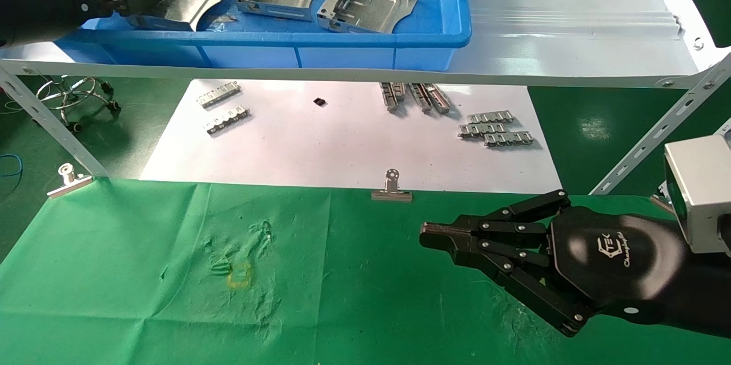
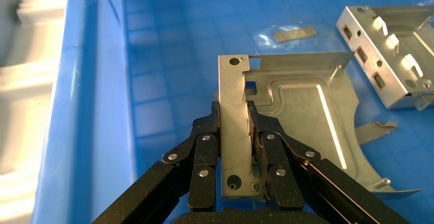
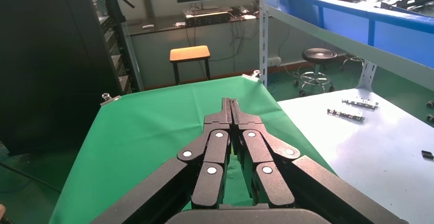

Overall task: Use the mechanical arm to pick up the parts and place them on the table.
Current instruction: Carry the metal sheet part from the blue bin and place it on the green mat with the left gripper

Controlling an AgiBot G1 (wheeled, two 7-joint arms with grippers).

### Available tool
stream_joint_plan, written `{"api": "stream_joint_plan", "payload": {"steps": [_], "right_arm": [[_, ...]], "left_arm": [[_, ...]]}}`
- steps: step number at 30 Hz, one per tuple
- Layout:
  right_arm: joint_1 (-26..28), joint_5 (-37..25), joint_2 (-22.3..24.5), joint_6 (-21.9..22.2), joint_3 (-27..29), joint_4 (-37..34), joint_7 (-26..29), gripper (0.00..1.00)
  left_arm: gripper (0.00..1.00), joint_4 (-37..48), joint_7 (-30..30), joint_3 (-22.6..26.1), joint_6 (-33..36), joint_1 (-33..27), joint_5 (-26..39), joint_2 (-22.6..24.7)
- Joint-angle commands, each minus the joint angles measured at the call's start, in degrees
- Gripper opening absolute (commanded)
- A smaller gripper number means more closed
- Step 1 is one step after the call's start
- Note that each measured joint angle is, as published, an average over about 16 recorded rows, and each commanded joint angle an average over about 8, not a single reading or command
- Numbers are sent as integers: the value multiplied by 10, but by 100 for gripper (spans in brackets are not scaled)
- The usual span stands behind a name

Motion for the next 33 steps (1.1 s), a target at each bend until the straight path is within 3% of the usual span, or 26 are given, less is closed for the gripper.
{"api": "stream_joint_plan", "payload": {"steps": [1, 10, 19, 25, 33], "right_arm": [[0, 0, 0, 0, 0, 0, 0, 0], [0, 0, 0, 0, 0, 0, 0, 0], [0, 0, 0, 0, 0, 0, 0, 0], [0, 0, 0, 0, 0, 0, 0, 0], [0, 0, 0, 0, 0, 0, 0, 0]], "left_arm": [[0, -3, -2, -1, -5, 0, 2, -1], [0, -63, 32, -27, -33, 20, -37, -15], [0, -144, 157, -81, 30, 58, -166, -56], [0, -147, 284, -127, 133, 87, -277, -79], [0, -74, 493, -155, 348, 102, -377, -83]]}}
